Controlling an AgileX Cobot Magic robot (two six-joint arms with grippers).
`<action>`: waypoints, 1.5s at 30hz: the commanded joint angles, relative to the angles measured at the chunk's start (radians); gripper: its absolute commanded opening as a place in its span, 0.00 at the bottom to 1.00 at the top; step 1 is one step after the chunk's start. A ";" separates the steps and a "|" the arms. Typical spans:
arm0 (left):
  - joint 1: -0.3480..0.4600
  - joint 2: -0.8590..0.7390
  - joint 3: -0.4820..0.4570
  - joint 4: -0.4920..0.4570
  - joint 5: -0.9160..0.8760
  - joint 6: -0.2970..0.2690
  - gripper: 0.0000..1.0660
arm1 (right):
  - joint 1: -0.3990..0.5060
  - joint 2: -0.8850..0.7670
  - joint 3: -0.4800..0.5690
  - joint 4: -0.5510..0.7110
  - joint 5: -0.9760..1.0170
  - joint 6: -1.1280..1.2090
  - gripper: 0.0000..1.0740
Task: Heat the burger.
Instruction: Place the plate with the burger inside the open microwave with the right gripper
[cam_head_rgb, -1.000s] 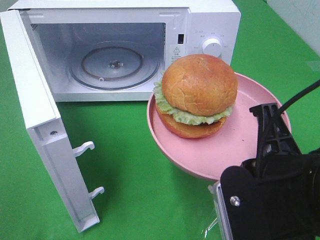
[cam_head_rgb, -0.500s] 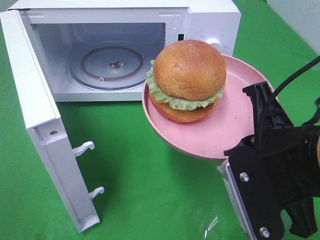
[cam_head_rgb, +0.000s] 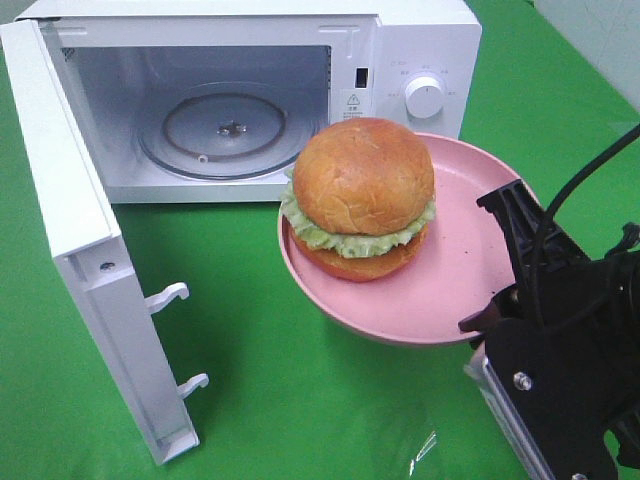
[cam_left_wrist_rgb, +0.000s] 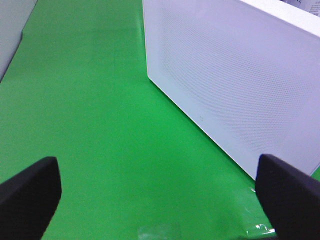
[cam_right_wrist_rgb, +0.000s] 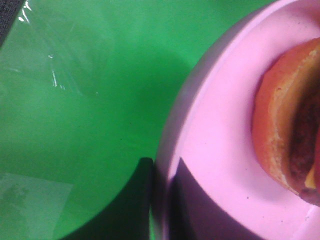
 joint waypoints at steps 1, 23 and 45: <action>0.005 -0.017 0.001 -0.003 0.002 -0.001 0.92 | -0.033 -0.005 -0.005 0.077 -0.065 -0.174 0.00; 0.005 -0.017 0.001 -0.003 0.002 -0.001 0.92 | -0.191 0.092 -0.010 0.343 -0.115 -0.569 0.00; 0.005 -0.017 0.001 -0.003 0.002 -0.001 0.92 | -0.130 0.273 -0.122 0.350 -0.216 -0.569 0.00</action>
